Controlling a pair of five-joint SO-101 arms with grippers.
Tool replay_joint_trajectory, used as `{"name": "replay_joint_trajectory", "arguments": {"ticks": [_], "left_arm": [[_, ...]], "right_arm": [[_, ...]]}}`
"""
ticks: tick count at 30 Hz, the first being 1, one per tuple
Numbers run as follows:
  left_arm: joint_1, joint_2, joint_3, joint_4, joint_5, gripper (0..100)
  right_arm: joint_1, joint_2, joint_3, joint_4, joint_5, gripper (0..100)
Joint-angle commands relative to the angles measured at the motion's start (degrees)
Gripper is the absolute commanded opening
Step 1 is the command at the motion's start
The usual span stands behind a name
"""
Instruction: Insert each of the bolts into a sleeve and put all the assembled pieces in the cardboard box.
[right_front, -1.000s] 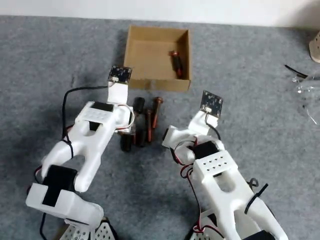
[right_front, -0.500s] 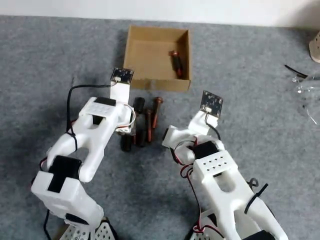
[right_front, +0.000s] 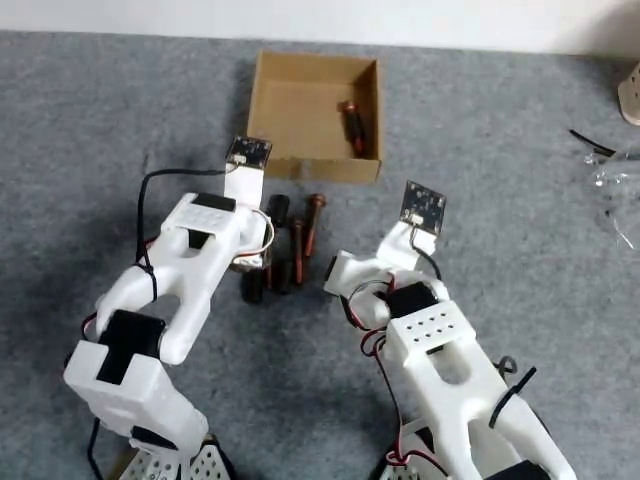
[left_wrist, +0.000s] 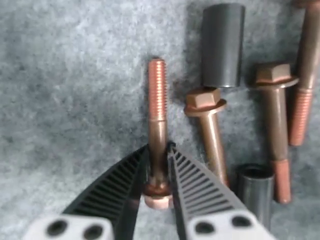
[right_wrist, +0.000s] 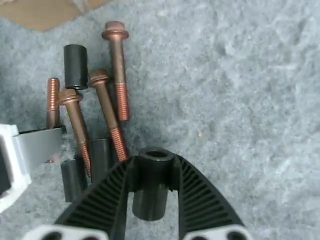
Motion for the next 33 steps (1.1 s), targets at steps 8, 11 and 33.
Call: {"name": "replay_joint_trajectory", "arguments": {"ticks": [8, 11, 33], "left_arm": [[-6.1, -14.6, -2.8, 7.0, -2.3, 1], [-4.9, -21.6, -2.9, 12.7, -10.6, 1], [-9.1, -34.1, 13.9, 28.0, -90.8, 1]], "right_arm": [[0.7, -0.1, -0.7, -1.9, 1.0, 0.4], [0.7, 0.2, -0.7, -1.9, 1.0, 0.4], [0.8, 0.2, -0.7, -2.0, 1.1, 0.4]]}}
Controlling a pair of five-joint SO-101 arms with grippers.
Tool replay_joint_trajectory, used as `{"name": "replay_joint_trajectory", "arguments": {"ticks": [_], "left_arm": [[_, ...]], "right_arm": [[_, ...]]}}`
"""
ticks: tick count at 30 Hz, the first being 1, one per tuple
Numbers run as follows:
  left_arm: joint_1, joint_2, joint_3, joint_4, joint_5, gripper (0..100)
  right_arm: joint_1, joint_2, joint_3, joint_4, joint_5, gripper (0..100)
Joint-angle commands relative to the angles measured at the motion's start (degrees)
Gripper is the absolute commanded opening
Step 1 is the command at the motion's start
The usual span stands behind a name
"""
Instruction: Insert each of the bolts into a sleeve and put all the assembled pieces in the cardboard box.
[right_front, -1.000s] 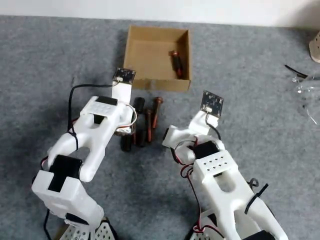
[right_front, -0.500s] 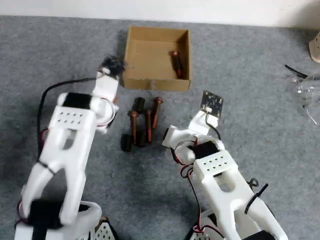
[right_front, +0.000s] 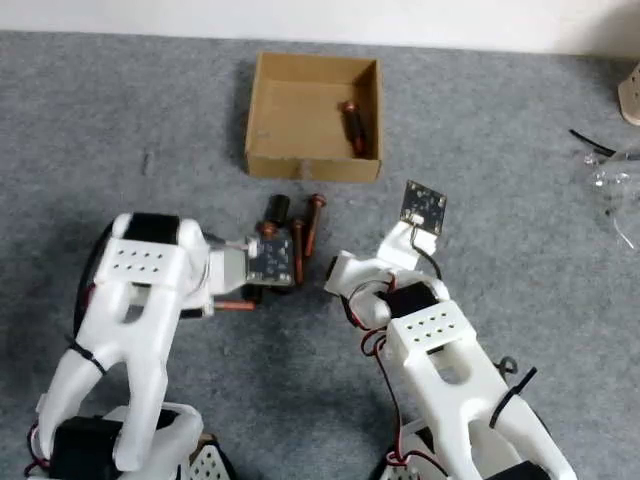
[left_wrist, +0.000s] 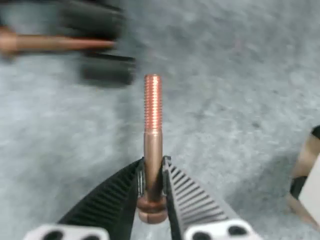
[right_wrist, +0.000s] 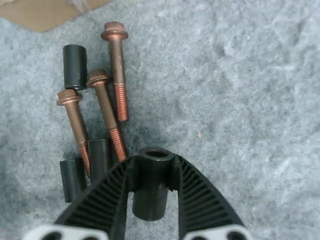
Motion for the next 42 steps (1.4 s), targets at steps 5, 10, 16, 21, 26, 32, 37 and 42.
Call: {"name": "replay_joint_trajectory", "arguments": {"ticks": [5, 10, 16, 21, 26, 32, 37, 42], "left_arm": [[-5.2, -2.2, 2.2, -11.0, -8.0, 1], [-6.0, -2.2, 2.1, -14.7, -8.1, 1], [-5.6, 3.7, -2.2, -14.9, -7.9, 1], [-5.8, 17.6, -14.0, -8.4, -7.8, 1], [-5.8, 28.9, -25.8, -1.6, -7.7, 1], [-6.0, 35.0, -30.1, -0.5, -7.7, 5], [-6.0, 35.4, -30.2, -1.0, -6.6, 22], [-5.6, 35.1, -31.5, -0.8, -4.1, 18]], "right_arm": [[0.7, 0.2, -0.7, -1.9, 1.0, 0.4], [0.7, 0.2, -0.5, -4.0, 1.2, 0.4], [0.7, 0.2, -0.2, -9.0, 3.7, 0.4], [0.6, 0.2, -0.2, -8.9, 3.8, 0.4], [0.6, 0.2, -0.2, -8.9, 3.9, 0.4], [0.6, 0.2, -0.2, -9.0, 4.0, 0.4], [0.6, 0.2, -0.2, -9.0, 4.0, 0.4], [0.6, 0.2, -0.2, -9.0, 4.0, 0.4]]}}
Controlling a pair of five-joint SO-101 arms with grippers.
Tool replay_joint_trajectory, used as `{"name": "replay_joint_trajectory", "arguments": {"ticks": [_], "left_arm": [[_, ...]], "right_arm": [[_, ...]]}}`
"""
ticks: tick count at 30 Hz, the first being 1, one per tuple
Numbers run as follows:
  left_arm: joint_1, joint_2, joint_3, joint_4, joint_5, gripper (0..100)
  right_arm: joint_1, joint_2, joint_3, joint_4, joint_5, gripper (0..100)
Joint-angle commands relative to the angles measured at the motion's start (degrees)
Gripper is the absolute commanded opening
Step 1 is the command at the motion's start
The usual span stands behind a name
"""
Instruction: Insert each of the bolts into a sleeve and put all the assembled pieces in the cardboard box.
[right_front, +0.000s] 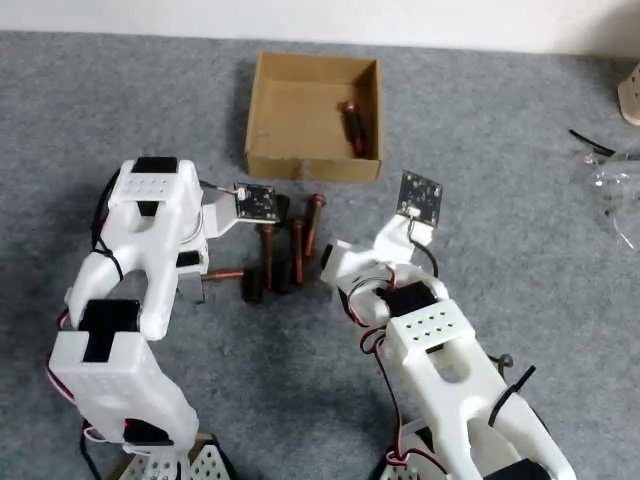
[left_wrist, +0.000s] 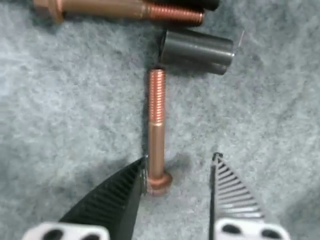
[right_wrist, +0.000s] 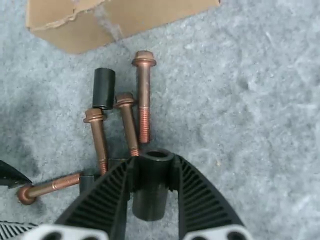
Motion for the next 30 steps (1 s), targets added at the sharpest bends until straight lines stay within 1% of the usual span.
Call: {"name": "replay_joint_trajectory", "arguments": {"ticks": [1, 3, 5, 7, 10, 12, 13, 14, 15, 17, 20, 24, 30], "left_arm": [[-0.4, -0.7, -5.1, 0.4, -0.3, 18], [-0.4, -0.7, -7.8, 0.1, 10.3, 18], [-0.5, -0.7, -10.9, 0.3, 24.4, 18], [-1.3, -0.7, -13.5, 0.5, 42.5, 18], [-4.9, -0.3, -14.3, 3.9, 68.7, 18], [-5.2, -0.1, -13.9, 4.4, 86.8, 18], [-5.1, -0.1, -13.1, 4.8, 94.0, 18], [-4.8, -0.2, -12.4, 5.3, 99.7, 18], [-3.6, -0.3, -11.7, 5.5, 104.0, 18], [-1.5, -0.2, -9.7, 5.9, 109.7, 18], [-0.3, -0.2, -6.1, 8.6, 113.3, 18], [1.1, -0.1, -5.1, 8.7, 118.0, 18], [1.5, 0.0, -4.9, 8.6, 129.6, 18]], "right_arm": [[0.6, -0.3, -0.2, -1.8, 1.0, 0.4], [0.6, -0.3, -0.2, -1.8, 1.0, 0.4], [0.6, -0.3, -0.2, -1.8, 1.0, 0.4], [0.6, -0.3, -0.2, -1.8, 1.0, 0.4], [0.6, -0.3, -0.2, -1.8, 1.0, 0.4], [0.6, -0.3, -0.2, -1.8, 1.0, 0.4], [0.6, -0.3, -0.2, -1.8, 1.0, 0.4], [0.6, -0.3, -0.2, -1.8, 1.0, 0.4], [0.6, -0.3, -0.2, -1.8, 1.0, 0.4], [0.6, -0.2, -0.2, -1.8, 1.0, 0.4], [0.6, -0.2, -0.2, -1.8, 1.0, 0.4], [0.6, -0.2, -0.2, -1.9, 1.0, 0.4], [0.6, -0.2, -0.2, -1.9, 1.0, 0.4]]}}
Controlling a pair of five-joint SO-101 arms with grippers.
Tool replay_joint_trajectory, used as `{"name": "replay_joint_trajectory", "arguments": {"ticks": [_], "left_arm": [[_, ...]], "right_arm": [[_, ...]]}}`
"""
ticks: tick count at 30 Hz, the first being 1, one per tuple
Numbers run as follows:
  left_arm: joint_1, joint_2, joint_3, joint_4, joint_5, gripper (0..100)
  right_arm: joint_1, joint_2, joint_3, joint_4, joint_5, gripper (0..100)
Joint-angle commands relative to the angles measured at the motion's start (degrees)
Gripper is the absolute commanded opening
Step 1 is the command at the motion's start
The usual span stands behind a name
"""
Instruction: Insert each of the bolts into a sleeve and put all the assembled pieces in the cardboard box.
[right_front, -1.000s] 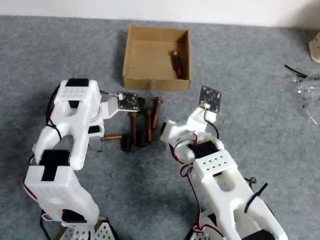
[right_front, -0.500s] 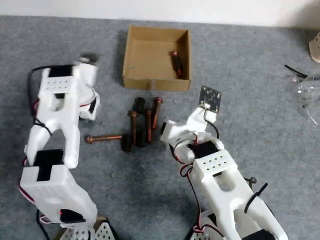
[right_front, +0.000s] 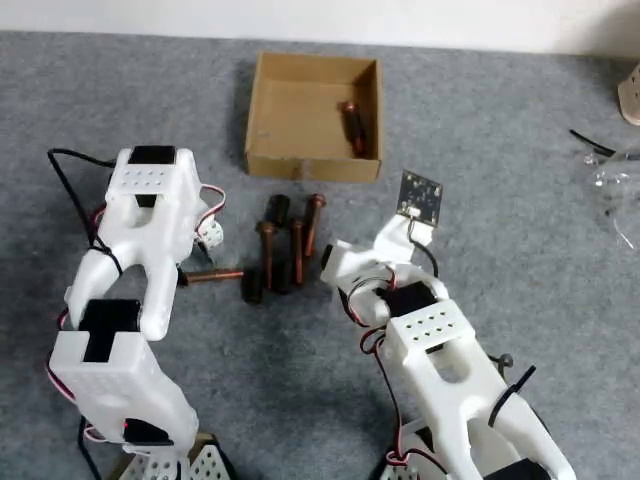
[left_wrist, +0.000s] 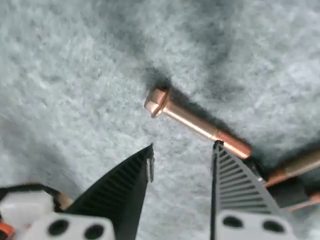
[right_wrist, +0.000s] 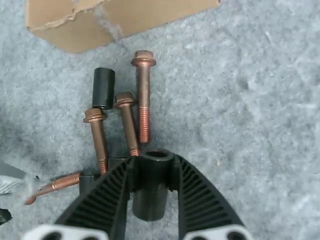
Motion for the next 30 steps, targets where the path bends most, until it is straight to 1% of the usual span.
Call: {"name": "replay_joint_trajectory", "arguments": {"ticks": [1, 3, 7, 10, 20, 24, 30], "left_arm": [[1.0, 0.3, 0.0, -0.1, 5.5, 18], [1.0, 2.2, -0.5, -1.8, 6.8, 18], [1.0, 8.1, -0.2, -9.1, 10.4, 18], [1.1, 13.0, -0.7, -10.7, 12.1, 18], [3.0, 15.8, -2.1, -10.4, 12.3, 18], [4.4, 17.5, -2.6, -7.3, 12.3, 18], [4.8, 17.6, -2.6, -6.8, 12.1, 17]], "right_arm": [[0.6, -0.2, -0.2, -1.9, 1.0, 0.4], [0.6, -0.2, -0.2, -1.9, 1.0, 0.4], [0.6, -0.2, -0.2, -1.9, 1.0, 0.4], [0.6, -0.2, -0.2, -1.9, 1.0, 0.4], [0.6, -0.2, -0.2, -1.9, 1.1, 0.4], [0.6, -0.2, -0.2, -1.9, 1.1, 0.4], [0.6, -0.2, -0.2, -1.9, 1.1, 0.4]]}}
